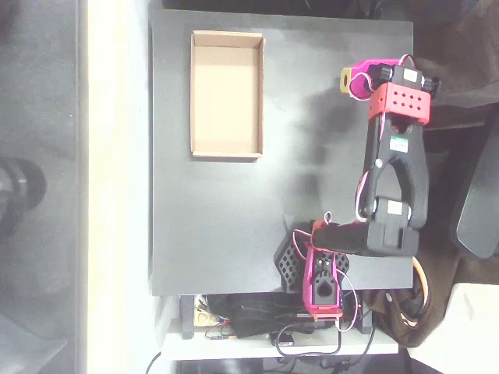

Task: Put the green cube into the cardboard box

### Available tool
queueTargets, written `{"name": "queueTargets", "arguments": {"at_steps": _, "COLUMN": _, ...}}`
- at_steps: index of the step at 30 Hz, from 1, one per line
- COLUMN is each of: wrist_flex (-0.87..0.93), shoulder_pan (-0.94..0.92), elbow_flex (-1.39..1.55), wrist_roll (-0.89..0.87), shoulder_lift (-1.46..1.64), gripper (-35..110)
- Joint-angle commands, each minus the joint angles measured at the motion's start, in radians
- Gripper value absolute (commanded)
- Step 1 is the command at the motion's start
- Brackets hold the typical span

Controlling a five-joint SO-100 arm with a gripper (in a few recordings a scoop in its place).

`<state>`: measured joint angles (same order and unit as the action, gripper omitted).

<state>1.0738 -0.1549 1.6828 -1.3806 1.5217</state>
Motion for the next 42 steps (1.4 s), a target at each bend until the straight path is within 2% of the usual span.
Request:
{"name": "queueTargets", "arguments": {"at_steps": 1, "wrist_flex": 0.005, "shoulder_pan": -0.012, "elbow_flex": -0.015, "wrist_roll": -0.012, "shoulder_lift": 0.167, "gripper": 5}}
{"name": "queueTargets", "arguments": {"at_steps": 17, "wrist_flex": -0.003, "shoulder_pan": 0.015, "elbow_flex": -0.014, "wrist_roll": -0.011, "shoulder_lift": 0.58, "gripper": 5}}
{"name": "queueTargets", "arguments": {"at_steps": 30, "wrist_flex": -0.003, "shoulder_pan": 0.296, "elbow_flex": -0.014, "wrist_roll": -0.011, "shoulder_lift": 0.706, "gripper": 5}}
{"name": "queueTargets", "arguments": {"at_steps": 42, "wrist_flex": -0.003, "shoulder_pan": 0.591, "elbow_flex": 0.002, "wrist_roll": -0.011, "shoulder_lift": 0.693, "gripper": 5}}
